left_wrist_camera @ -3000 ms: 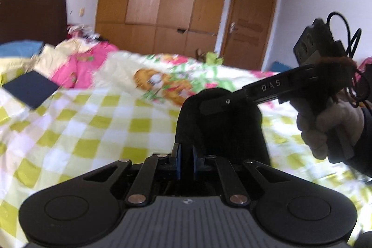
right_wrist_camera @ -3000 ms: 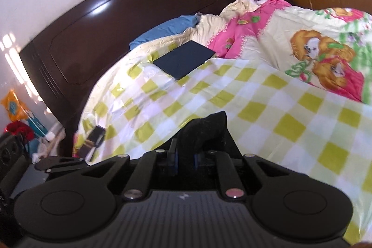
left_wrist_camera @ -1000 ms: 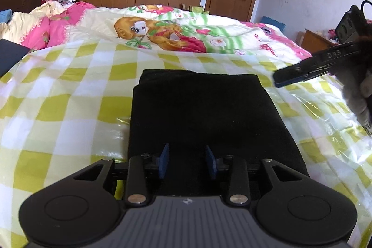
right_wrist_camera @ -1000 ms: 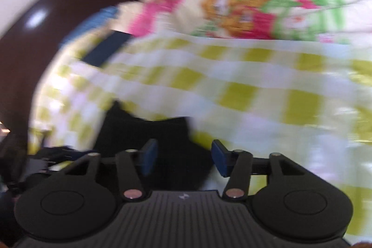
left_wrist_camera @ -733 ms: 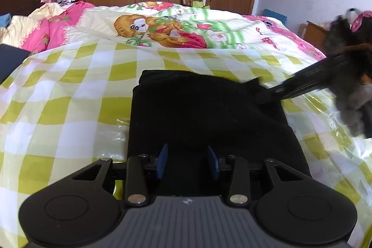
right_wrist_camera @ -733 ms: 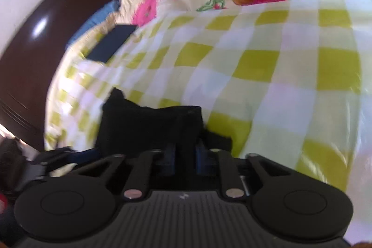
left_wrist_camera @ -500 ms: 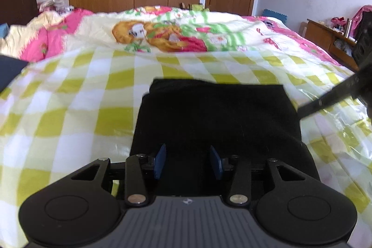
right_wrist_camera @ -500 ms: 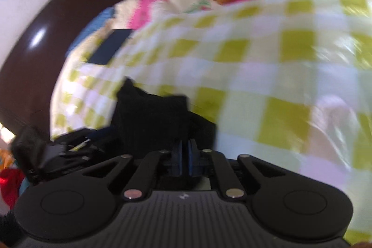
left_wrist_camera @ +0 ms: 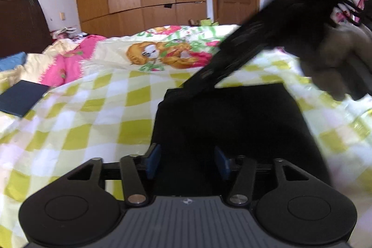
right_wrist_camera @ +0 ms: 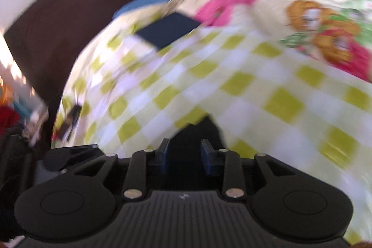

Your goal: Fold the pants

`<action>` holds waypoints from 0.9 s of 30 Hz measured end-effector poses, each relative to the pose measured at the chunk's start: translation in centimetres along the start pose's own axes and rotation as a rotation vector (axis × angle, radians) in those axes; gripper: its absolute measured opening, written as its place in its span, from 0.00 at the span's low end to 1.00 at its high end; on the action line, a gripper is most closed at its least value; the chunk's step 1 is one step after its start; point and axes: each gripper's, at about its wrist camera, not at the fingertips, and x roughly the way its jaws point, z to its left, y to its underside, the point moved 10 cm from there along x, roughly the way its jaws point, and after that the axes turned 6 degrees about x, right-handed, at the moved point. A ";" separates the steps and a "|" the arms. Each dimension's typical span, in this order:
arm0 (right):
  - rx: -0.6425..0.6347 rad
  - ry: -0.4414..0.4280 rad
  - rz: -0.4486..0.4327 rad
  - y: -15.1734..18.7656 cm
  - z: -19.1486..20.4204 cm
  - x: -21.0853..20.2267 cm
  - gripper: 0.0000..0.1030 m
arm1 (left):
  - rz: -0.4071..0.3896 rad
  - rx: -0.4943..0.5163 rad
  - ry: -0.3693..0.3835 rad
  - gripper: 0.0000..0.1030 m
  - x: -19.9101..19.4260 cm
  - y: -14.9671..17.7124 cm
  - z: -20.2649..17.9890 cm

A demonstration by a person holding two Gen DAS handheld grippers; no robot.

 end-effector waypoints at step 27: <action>0.865 0.022 -0.204 17.9 -2.4 -8.9 0.62 | 0.127 -0.064 0.154 0.79 2.5 2.4 5.4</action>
